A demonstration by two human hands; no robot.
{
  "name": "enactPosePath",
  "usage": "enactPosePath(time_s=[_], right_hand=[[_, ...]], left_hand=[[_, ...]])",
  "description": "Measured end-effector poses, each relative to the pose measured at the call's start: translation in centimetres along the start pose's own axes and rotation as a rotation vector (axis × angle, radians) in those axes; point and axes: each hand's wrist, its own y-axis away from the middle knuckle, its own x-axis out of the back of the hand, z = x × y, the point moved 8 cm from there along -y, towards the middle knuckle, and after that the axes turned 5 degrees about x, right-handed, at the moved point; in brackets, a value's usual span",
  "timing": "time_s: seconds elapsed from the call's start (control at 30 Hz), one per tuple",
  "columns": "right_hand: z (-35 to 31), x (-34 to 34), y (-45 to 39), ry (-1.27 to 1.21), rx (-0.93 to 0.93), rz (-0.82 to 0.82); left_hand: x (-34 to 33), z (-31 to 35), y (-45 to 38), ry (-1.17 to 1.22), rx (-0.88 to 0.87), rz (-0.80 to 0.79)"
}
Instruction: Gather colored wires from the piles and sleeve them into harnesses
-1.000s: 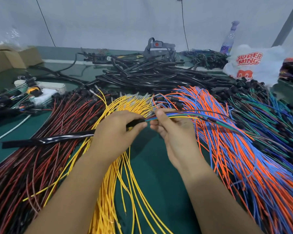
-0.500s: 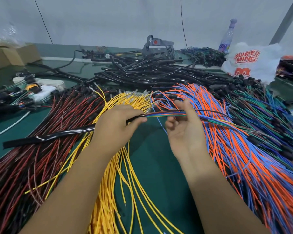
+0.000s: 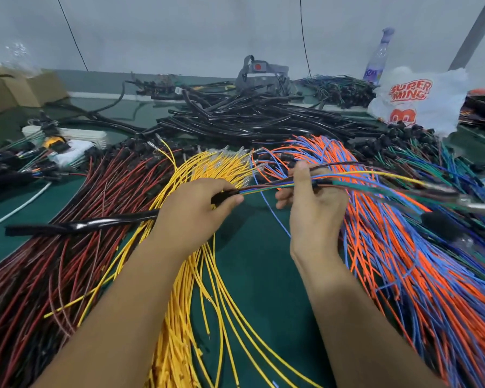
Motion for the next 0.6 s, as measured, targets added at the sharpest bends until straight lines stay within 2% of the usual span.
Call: enactPosePath(time_s=[0.17,0.27,0.33,0.43,0.53,0.6], right_hand=[[1.6,-3.4,1.7,-0.163,-0.214,-0.249],[1.8,-4.2,2.3,-0.228,-0.271,-0.315],[1.9,-4.4,2.6,-0.264,-0.320,-0.327],[2.3,-4.7,3.1,-0.522,-0.524,-0.336],[2.4,-3.8,2.5,-0.719,-0.618,-0.226],[2.7,-3.0,2.1,-0.684,-0.609,-0.158]], left_hand=[[0.7,1.6,0.4,0.062,-0.111,0.048],[0.8,2.1,0.7,0.123,-0.124,0.049],[1.0,2.0,0.6,0.211,-0.103,0.075],[1.4,1.2,0.3,0.355,-0.016,0.136],[1.6,0.2,0.1,0.397,0.051,0.164],[1.4,-0.5,-0.1,0.373,0.075,0.145]])
